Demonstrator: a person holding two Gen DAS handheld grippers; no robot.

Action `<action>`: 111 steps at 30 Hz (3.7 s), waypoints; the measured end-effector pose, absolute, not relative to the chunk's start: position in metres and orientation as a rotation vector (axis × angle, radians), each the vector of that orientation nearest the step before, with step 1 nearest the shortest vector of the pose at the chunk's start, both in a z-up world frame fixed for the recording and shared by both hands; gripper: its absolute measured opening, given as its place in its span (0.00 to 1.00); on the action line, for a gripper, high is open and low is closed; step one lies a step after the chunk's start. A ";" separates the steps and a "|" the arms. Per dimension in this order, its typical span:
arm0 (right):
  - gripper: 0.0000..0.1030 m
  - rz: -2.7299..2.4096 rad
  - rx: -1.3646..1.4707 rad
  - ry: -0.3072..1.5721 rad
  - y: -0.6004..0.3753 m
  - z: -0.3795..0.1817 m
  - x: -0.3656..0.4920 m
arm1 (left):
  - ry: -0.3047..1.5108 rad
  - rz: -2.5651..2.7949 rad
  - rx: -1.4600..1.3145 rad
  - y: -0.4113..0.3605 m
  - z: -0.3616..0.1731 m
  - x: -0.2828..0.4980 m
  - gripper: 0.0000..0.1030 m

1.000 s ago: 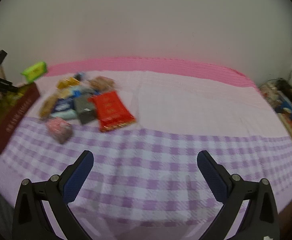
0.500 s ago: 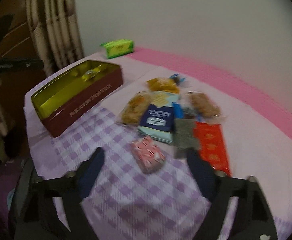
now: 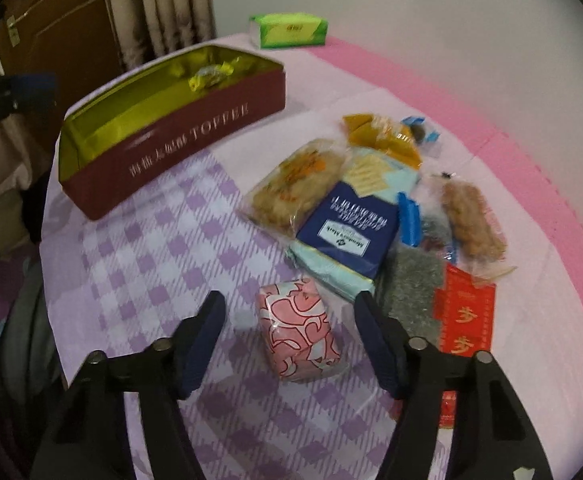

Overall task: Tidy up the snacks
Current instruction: 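Reach the right gripper to the pink patterned cake pack and grasp it, then lower the pink pack into the gold tray and open the right gripper, then grasp the clear bag of twisted pastry with the right gripper, then grasp the blue soda cracker pack with the left gripper while the right gripper holds the pastry bag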

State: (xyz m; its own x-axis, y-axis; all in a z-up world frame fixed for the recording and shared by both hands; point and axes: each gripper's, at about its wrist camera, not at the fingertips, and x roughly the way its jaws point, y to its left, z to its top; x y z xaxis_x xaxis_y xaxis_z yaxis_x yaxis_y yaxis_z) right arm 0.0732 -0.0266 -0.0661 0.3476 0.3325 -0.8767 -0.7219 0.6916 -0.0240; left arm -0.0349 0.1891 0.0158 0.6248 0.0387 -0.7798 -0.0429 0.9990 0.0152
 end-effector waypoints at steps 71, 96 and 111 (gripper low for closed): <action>0.66 0.243 -0.229 0.953 0.063 -0.032 0.115 | 0.778 0.244 -0.058 0.230 0.036 -0.039 0.73; 0.48 0.289 -0.256 1.021 0.080 -0.074 0.134 | 0.813 0.231 -0.060 0.230 0.030 -0.034 0.73; 0.33 0.398 -0.087 1.033 0.046 -0.065 0.096 | 0.814 0.203 -0.056 0.229 0.028 -0.037 0.73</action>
